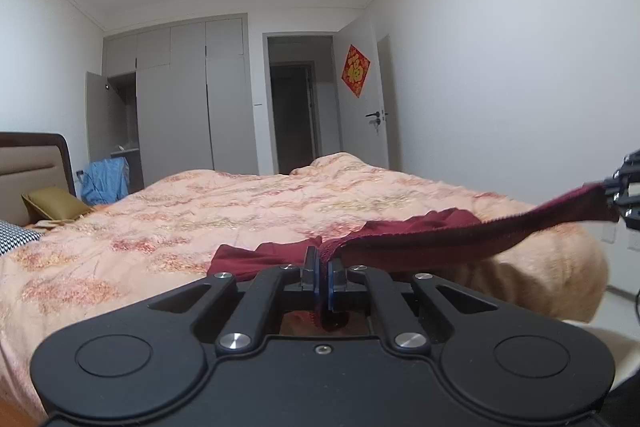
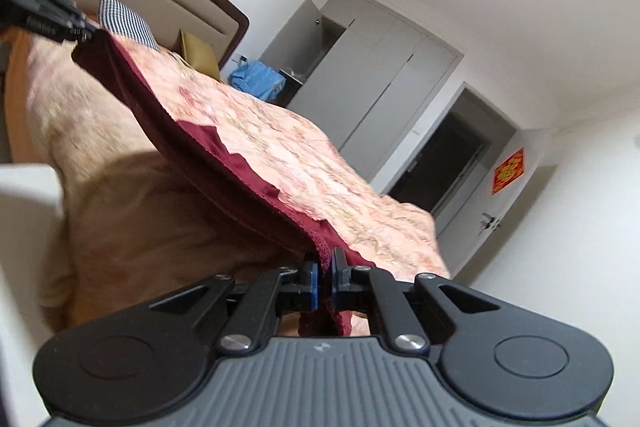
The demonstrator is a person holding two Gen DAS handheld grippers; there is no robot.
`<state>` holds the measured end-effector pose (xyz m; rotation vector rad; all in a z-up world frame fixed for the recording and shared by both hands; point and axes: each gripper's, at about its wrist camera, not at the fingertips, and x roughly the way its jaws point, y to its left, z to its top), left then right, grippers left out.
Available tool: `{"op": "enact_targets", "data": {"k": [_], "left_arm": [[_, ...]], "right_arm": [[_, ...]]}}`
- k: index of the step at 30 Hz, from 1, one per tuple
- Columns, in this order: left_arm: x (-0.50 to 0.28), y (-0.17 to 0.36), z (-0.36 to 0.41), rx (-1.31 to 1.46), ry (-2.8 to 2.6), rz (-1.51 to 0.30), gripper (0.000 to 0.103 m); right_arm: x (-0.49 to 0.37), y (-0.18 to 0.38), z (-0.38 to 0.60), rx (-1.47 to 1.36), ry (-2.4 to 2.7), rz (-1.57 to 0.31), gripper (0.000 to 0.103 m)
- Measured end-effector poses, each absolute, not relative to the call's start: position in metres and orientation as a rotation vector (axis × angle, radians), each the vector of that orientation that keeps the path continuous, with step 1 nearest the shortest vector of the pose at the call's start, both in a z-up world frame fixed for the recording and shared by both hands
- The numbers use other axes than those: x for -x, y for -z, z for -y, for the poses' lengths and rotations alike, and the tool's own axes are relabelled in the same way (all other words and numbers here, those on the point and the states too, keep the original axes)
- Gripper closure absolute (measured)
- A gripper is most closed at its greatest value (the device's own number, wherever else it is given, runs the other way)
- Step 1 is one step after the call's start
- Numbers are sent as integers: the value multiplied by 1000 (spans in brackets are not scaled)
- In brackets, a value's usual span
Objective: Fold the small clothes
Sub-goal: 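Lift the hem with both grippers and fold it over toward the collar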
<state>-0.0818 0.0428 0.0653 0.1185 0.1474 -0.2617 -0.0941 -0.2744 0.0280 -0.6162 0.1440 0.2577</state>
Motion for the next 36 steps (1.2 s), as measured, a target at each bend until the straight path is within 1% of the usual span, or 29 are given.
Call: {"op": "enact_targets", "data": {"k": [3,5,8,10,13,17,21,23,27,30,36], "left_arm": [[96,-76,-40,-118,274,-162,100],[96,-81,-39,-128,282,-178,100],[84,-91,-35,-172,288,-166,100],[66,-108,-30,-212,316,-174,100],[22,-140,-23,-270,337,-207,100],[-55,-182,-20,-254,314,-296,100],[-130,-203,-11,-295,253,-358,99],[-164,-204,-8,-308,239,-367,99],[-233,-189,-7,-298,209,-425,99],[-285,-165,-11,-275,193,-502,99],[-368,-102,-21,-210,186,-653,99]], "right_arm": [[114,-38,282,600,-302,-173,96],[109,-42,283,588,-326,-166,96],[101,-50,288,550,-355,-168,96],[90,-59,291,580,-348,-156,96],[58,-80,293,592,-343,-130,96],[-12,-110,298,541,-329,-122,96],[-91,-132,308,437,-316,-164,95],[-130,-140,311,388,-322,-210,95],[-196,-144,309,425,-313,-279,95],[-244,-133,303,436,-316,-351,95],[-322,-85,292,407,-336,-502,95]]}}
